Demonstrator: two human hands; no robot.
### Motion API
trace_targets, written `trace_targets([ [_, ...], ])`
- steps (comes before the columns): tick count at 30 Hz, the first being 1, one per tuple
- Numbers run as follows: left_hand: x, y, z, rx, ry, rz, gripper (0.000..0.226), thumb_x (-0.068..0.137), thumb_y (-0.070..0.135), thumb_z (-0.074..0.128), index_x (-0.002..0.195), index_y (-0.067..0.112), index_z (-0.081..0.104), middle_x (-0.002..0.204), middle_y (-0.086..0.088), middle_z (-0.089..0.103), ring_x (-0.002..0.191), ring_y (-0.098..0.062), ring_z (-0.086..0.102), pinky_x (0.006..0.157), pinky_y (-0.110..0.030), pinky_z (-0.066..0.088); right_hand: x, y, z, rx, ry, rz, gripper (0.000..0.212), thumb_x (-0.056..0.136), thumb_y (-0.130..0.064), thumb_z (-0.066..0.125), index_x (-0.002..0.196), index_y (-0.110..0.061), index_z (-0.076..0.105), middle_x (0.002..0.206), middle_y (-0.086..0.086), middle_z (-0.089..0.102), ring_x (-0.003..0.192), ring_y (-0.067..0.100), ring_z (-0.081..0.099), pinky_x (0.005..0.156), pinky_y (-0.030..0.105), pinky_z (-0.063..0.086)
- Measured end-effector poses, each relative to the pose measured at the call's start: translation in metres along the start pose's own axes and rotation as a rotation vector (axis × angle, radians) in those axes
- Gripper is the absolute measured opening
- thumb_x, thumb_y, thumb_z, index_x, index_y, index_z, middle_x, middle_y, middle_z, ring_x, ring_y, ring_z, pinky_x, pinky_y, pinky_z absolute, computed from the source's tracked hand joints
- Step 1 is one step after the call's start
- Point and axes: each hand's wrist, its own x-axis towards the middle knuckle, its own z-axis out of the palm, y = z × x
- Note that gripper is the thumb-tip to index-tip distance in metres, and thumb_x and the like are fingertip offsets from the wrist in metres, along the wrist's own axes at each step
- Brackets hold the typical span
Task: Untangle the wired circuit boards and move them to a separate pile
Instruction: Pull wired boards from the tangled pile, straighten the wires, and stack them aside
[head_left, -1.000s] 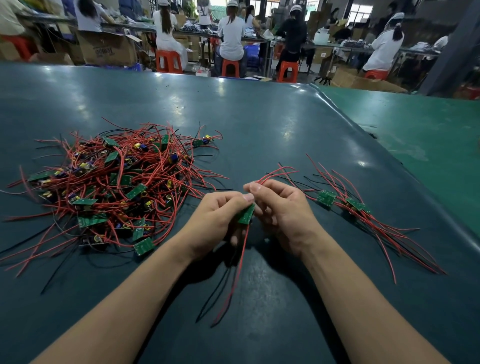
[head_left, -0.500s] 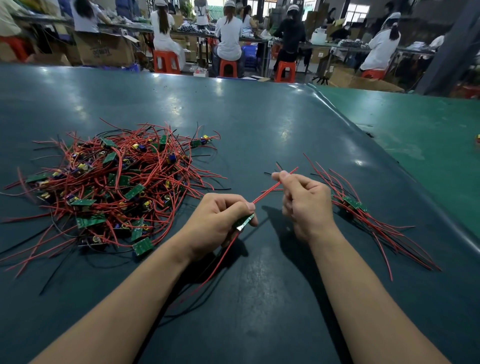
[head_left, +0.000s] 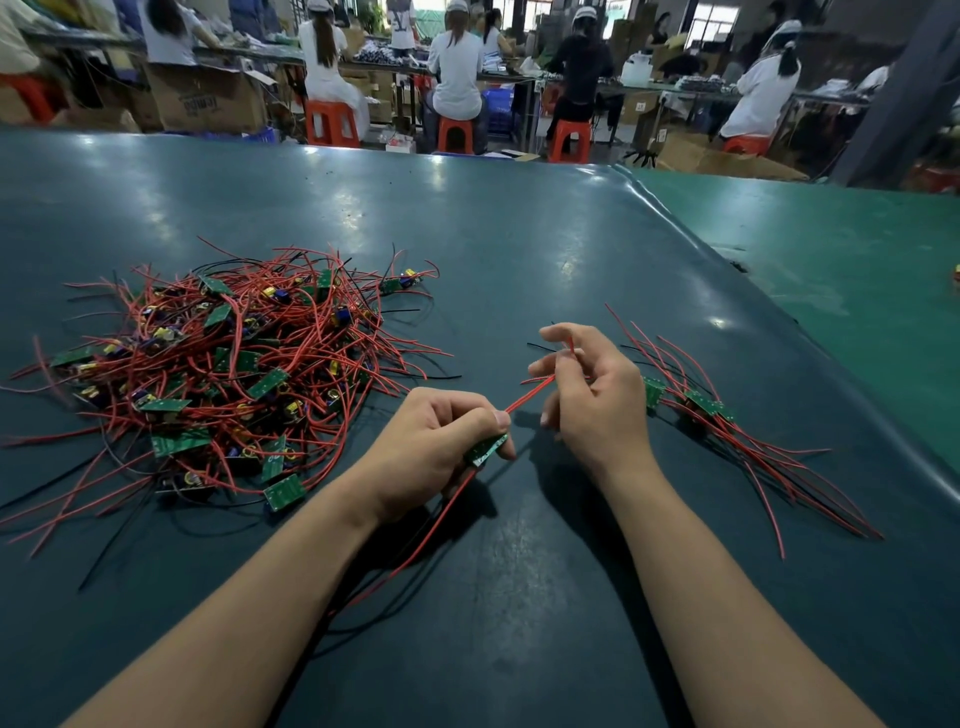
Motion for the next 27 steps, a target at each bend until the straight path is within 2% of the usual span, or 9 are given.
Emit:
trace_targets([
  [4, 0.000, 0.001, 0.000, -0.023, 0.025, -0.017, 0.038, 0.097, 0.010, 0.053, 0.061, 0.009, 0.065, 0.042, 0.007, 0.032, 0.035, -0.007, 0.027, 0.038, -0.016, 0.024, 0.003, -0.007, 0.000, 0.318, 0.021, 0.208, 0.022, 0.099, -0.002, 0.043, 0.100, -0.016, 0.060, 0.083, 0.011, 0.071, 0.036, 0.016, 0.050, 0.034, 0.020, 0.037],
  [6, 0.000, 0.000, 0.001, -0.070, 0.069, -0.015, 0.037, 0.097, 0.009, 0.052, 0.063, 0.007, 0.065, 0.040, 0.006, 0.034, 0.032, -0.007, 0.029, 0.037, -0.015, 0.023, 0.006, -0.010, -0.001, 0.449, 0.005, 0.370, 0.010, 0.102, -0.016, 0.049, 0.100, -0.012, 0.057, 0.081, 0.015, 0.072, 0.035, 0.015, 0.049, 0.033, 0.018, 0.035],
  [9, 0.001, -0.001, 0.002, -0.101, 0.123, -0.012, 0.036, 0.097, 0.010, 0.052, 0.064, 0.009, 0.067, 0.042, 0.002, 0.041, 0.033, -0.009, 0.032, 0.039, -0.018, 0.025, 0.005, -0.012, -0.003, 0.464, -0.276, 0.592, 0.042, 0.091, -0.046, 0.059, 0.105, -0.006, 0.062, 0.068, 0.009, 0.069, 0.036, 0.011, 0.047, 0.031, 0.014, 0.028],
  [12, 0.001, -0.001, 0.003, -0.048, 0.083, -0.010, 0.035, 0.097, 0.009, 0.054, 0.065, 0.006, 0.067, 0.050, -0.006, 0.049, 0.039, -0.010, 0.037, 0.041, -0.020, 0.028, -0.006, -0.013, -0.002, 0.445, -0.534, 0.491, 0.036, 0.087, -0.036, 0.064, 0.103, -0.004, 0.072, 0.059, 0.001, 0.055, 0.038, 0.007, 0.040, 0.033, 0.014, 0.024],
  [14, 0.001, -0.001, 0.003, 0.024, 0.057, -0.010, 0.036, 0.097, 0.008, 0.054, 0.063, 0.008, 0.066, 0.046, 0.003, 0.045, 0.039, -0.006, 0.034, 0.041, -0.016, 0.027, -0.005, -0.014, -0.002, 0.468, -0.480, 0.445, 0.019, 0.091, -0.023, 0.063, 0.093, -0.009, 0.076, 0.055, -0.003, 0.046, 0.038, 0.005, 0.033, 0.034, 0.013, 0.021],
  [17, 0.000, -0.002, 0.000, 0.010, 0.025, 0.005, 0.036, 0.094, 0.009, 0.057, 0.059, 0.010, 0.065, 0.041, 0.009, 0.036, 0.037, -0.006, 0.028, 0.039, -0.018, 0.022, 0.003, -0.015, -0.011, 0.548, -0.249, 0.496, 0.019, 0.096, -0.017, 0.058, 0.088, -0.008, 0.072, 0.055, -0.004, 0.045, 0.036, 0.003, 0.032, 0.031, 0.013, 0.020],
  [22, 0.001, -0.001, -0.001, -0.084, 0.018, 0.011, 0.029, 0.081, 0.023, 0.056, 0.056, 0.012, 0.064, 0.040, 0.010, 0.034, 0.035, -0.005, 0.025, 0.038, -0.016, 0.020, 0.007, -0.014, -0.010, 0.602, -0.026, 0.500, 0.023, 0.099, -0.023, 0.054, 0.092, -0.009, 0.071, 0.055, -0.004, 0.049, 0.037, 0.005, 0.036, 0.031, 0.014, 0.022],
  [25, 0.001, -0.002, -0.001, -0.153, 0.051, 0.012, 0.031, 0.083, 0.022, 0.058, 0.055, 0.013, 0.066, 0.040, 0.007, 0.031, 0.035, -0.006, 0.021, 0.040, -0.017, 0.016, 0.013, -0.013, -0.015, 0.741, 0.101, 0.567, 0.034, 0.104, -0.032, 0.041, 0.093, -0.011, 0.066, 0.060, 0.000, 0.051, 0.034, 0.005, 0.035, 0.030, 0.014, 0.018],
  [27, 0.002, -0.004, 0.001, -0.186, 0.106, 0.026, 0.032, 0.093, 0.015, 0.058, 0.063, 0.010, 0.070, 0.041, 0.007, 0.029, 0.034, -0.005, 0.021, 0.037, -0.013, 0.019, 0.015, -0.012, -0.019, 0.718, 0.048, 0.600, 0.042, 0.105, -0.037, 0.037, 0.087, -0.010, 0.063, 0.062, 0.003, 0.048, 0.032, 0.005, 0.034, 0.028, 0.013, 0.016],
])
